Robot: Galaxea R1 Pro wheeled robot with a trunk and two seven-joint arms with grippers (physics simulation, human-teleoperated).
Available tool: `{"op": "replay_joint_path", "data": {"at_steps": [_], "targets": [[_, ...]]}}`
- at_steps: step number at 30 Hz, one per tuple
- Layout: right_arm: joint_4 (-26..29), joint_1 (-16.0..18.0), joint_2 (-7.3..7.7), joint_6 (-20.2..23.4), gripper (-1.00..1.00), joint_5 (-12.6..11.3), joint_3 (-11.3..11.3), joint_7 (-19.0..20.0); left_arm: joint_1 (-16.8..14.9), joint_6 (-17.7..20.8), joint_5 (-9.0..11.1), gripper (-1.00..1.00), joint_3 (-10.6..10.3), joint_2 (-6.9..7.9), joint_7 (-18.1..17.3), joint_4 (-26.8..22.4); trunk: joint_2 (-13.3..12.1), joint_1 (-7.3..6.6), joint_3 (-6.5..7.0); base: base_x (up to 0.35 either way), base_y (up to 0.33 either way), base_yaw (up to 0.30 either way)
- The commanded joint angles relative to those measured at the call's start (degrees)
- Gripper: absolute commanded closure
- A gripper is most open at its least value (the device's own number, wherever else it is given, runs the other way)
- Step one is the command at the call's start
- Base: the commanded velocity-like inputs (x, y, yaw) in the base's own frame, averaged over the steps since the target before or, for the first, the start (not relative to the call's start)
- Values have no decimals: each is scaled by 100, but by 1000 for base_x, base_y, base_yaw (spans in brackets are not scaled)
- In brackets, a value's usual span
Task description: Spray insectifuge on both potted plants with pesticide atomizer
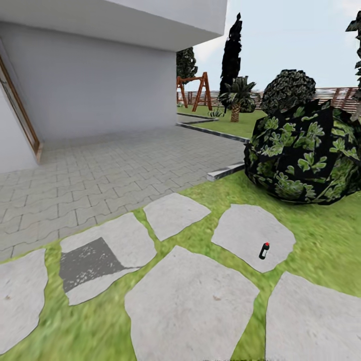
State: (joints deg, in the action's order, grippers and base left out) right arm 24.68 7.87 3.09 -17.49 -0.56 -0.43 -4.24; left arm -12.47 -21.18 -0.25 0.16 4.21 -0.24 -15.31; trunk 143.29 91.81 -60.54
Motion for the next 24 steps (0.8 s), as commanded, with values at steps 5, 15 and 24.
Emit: {"op": "replay_joint_path", "data": {"at_steps": [5, 15, 24], "targets": [[-7, 3, -1, -18, -100, -6, -1, -6, -1, -18, -4, -100, 4, 1, 5, 2, 2, -1, -5, 0, 0, -280], [-7, 1, -1, -17, -100, -6, -1, -6, -1, -18, -2, -100, 5, 1, 6, 2, 2, -1, -5, 0, 0, -280], [-7, 4, -1, -17, -100, -6, -1, -6, -1, -18, -2, -100, 3, 1, 6, 2, 2, -1, -5, 63, 130, -280]]}}
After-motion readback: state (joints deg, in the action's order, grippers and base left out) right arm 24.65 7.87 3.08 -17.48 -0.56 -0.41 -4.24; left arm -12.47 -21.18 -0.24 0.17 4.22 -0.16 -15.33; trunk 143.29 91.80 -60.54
